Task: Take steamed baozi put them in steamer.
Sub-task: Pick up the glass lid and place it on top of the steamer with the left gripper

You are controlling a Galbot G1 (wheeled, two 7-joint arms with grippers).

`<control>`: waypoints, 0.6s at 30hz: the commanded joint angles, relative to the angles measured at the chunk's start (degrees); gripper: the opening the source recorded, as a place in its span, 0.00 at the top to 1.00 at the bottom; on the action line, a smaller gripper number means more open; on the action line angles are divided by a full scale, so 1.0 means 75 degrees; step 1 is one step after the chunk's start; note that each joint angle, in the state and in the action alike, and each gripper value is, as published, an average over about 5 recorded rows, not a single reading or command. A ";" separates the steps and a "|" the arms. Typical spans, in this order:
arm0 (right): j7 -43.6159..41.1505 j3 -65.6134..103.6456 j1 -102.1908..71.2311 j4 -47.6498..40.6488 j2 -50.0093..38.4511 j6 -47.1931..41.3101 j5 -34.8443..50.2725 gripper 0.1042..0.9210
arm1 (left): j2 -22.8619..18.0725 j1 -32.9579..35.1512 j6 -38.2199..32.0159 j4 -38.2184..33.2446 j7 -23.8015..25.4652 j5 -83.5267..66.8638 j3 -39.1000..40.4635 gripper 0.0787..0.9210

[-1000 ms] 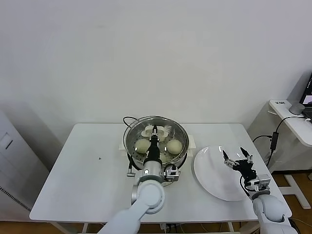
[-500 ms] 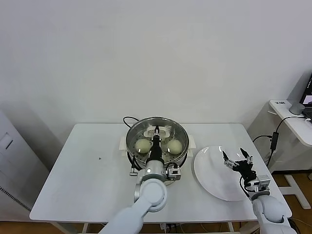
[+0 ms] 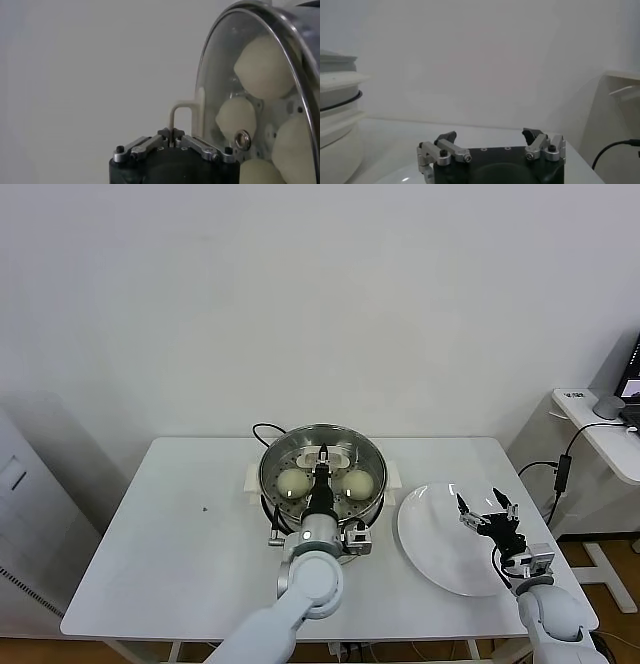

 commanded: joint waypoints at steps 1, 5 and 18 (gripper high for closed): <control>-0.0005 0.0005 -0.0002 0.0015 0.0013 0.0002 0.0001 0.12 | 0.0047 0.0063 0.0374 0.0064 -0.0343 -0.0454 -0.0018 0.97; -0.0006 0.0004 0.0013 0.0011 0.0020 -0.0001 0.0000 0.12 | 0.0132 0.0158 0.0374 -0.0014 -0.0616 -0.0840 -0.0017 0.97; -0.0213 0.0032 0.0031 0.0025 -0.0059 -0.0032 0.0164 0.12 | 0.1126 0.1161 -0.1165 -0.3549 0.0476 -0.5935 -0.1692 0.63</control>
